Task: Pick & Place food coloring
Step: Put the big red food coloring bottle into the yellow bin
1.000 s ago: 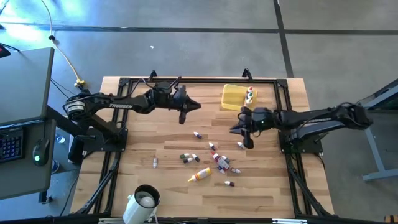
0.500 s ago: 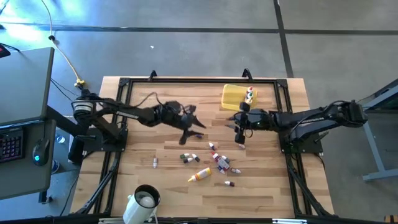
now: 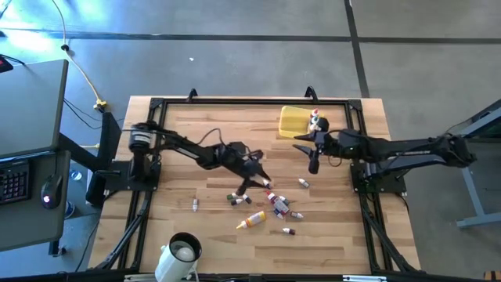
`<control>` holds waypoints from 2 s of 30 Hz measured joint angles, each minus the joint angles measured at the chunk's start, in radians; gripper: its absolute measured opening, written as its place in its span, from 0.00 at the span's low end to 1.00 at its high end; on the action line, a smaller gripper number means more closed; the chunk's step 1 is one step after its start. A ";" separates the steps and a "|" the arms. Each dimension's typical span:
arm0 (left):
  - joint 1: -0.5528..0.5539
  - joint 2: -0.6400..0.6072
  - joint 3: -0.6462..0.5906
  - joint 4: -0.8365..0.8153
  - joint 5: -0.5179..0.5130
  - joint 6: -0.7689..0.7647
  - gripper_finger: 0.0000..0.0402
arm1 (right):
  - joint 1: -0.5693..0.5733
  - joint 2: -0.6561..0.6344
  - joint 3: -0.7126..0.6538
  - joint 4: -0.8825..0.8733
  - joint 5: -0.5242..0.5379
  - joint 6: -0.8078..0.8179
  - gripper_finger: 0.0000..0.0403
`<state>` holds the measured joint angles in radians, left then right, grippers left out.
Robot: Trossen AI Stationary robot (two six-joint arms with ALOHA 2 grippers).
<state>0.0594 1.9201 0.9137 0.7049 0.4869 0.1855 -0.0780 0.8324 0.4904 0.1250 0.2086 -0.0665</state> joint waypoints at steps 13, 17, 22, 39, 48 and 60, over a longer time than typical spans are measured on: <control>-0.041 0.135 0.167 -0.208 0.073 0.024 0.37 | 0.000 -0.020 -0.001 -0.087 -0.005 0.014 0.31; -0.047 0.136 0.166 -0.263 -0.001 0.069 0.37 | 0.000 -0.020 -0.001 -0.084 -0.006 0.014 0.31; -0.054 0.136 0.166 -0.259 -0.002 0.074 0.37 | 0.000 -0.021 -0.001 -0.082 -0.006 0.014 0.31; -0.054 0.182 0.169 -0.219 -0.011 0.102 0.37 | 0.000 -0.021 -0.002 -0.083 -0.006 0.014 0.31; -0.054 0.198 0.167 -0.228 -0.008 0.101 0.37 | 0.000 -0.021 -0.002 -0.084 -0.006 0.014 0.31; -0.054 0.197 0.167 -0.175 -0.005 0.102 0.37 | 0.000 -0.021 -0.002 -0.084 -0.006 0.014 0.31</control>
<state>0.0055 2.1170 1.0807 0.5299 0.4824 0.2871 -0.0776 0.8116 0.4885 0.0411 0.2024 -0.0525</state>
